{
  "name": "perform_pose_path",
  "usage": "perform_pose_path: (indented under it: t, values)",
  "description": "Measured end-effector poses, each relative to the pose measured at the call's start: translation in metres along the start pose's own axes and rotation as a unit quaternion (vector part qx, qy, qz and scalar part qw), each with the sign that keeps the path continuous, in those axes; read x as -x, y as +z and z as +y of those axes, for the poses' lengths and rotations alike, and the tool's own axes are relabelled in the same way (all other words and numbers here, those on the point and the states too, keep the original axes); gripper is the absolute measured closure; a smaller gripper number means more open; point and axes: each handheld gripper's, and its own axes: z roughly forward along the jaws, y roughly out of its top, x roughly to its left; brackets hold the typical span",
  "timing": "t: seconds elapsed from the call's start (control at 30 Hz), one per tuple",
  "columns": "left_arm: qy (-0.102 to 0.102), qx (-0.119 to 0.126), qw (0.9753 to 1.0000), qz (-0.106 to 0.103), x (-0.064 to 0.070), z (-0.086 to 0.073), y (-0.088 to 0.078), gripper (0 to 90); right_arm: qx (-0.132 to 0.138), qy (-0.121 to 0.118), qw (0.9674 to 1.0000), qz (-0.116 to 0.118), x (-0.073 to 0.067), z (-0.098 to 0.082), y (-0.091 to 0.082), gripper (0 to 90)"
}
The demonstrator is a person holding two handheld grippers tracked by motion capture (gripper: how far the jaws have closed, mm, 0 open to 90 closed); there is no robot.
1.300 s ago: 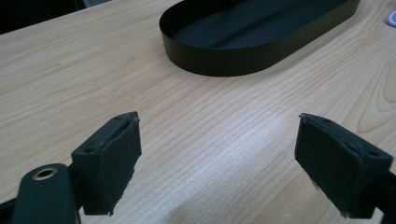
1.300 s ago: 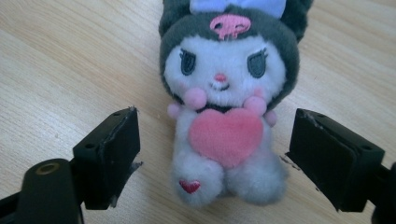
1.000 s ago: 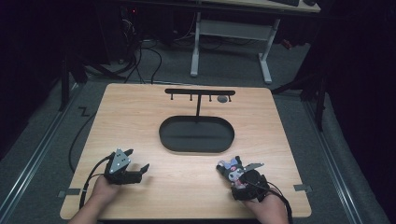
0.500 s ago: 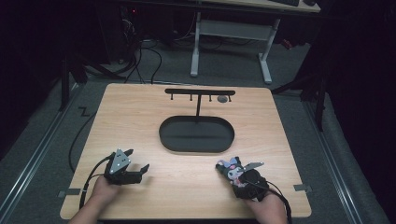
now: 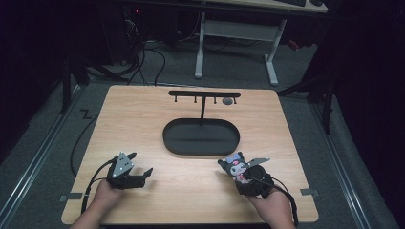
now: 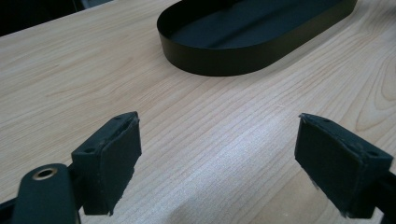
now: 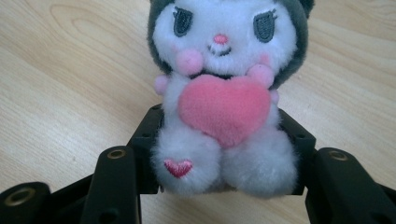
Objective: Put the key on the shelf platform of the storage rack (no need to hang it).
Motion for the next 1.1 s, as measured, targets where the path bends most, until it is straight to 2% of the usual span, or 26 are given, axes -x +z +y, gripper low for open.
perform_pose_path:
  t: [0.67,0.8,1.1]
  values:
    - [0.003,-0.003,1.0000,-0.002,0.001,0.000,0.000,15.4,0.015,0.025,0.9994,0.017,0.010,0.036,0.004,47.3]
    - [0.003,-0.003,1.0000,-0.002,0.001,0.000,0.001,15.4,0.005,0.022,0.9995,0.023,0.012,0.047,0.005,47.3]
    - [0.004,-0.003,1.0000,-0.003,0.001,0.000,0.001,15.4,-0.010,0.009,0.9997,0.020,0.012,0.066,0.004,47.3]
